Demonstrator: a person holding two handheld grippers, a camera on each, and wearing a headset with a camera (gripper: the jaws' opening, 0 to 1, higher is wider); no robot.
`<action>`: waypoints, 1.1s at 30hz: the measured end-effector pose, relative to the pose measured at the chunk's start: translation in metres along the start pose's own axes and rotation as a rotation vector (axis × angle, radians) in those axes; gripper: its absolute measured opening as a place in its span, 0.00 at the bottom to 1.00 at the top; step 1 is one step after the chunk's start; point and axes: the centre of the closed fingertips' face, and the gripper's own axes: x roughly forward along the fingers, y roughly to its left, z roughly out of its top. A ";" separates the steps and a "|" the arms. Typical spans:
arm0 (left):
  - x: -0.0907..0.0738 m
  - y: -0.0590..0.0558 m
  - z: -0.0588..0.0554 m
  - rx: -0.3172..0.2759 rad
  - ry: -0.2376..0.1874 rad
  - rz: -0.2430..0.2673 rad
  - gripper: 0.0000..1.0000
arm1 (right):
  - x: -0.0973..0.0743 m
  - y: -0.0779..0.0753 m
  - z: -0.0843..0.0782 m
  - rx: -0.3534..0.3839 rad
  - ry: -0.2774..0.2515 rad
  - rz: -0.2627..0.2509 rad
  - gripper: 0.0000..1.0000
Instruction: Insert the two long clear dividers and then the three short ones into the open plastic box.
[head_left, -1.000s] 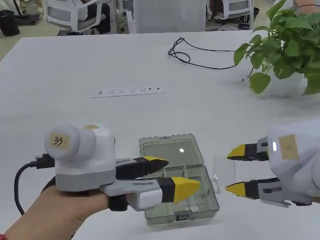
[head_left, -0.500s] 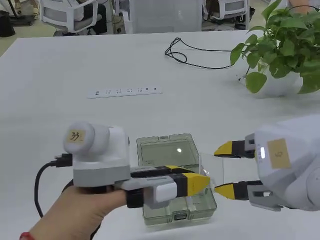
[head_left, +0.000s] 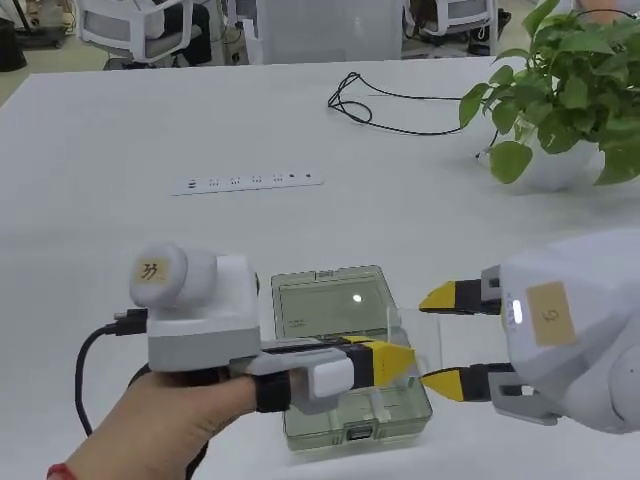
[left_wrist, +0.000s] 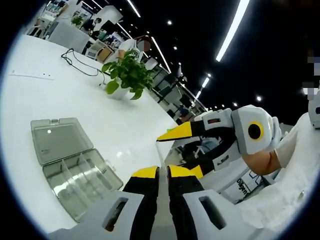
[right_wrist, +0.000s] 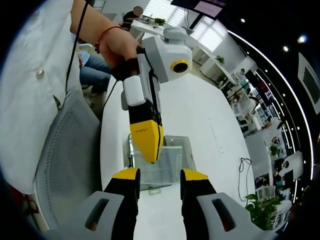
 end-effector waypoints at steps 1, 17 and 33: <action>0.000 0.000 0.000 -0.002 0.000 0.001 0.02 | 0.000 0.000 0.001 -0.002 -0.001 0.001 0.32; -0.002 -0.001 0.000 -0.046 -0.014 -0.011 0.00 | -0.001 0.000 0.003 -0.023 -0.007 -0.002 0.33; -0.005 0.003 -0.003 0.116 0.028 0.001 0.00 | -0.013 -0.015 0.012 0.136 -0.112 0.036 0.32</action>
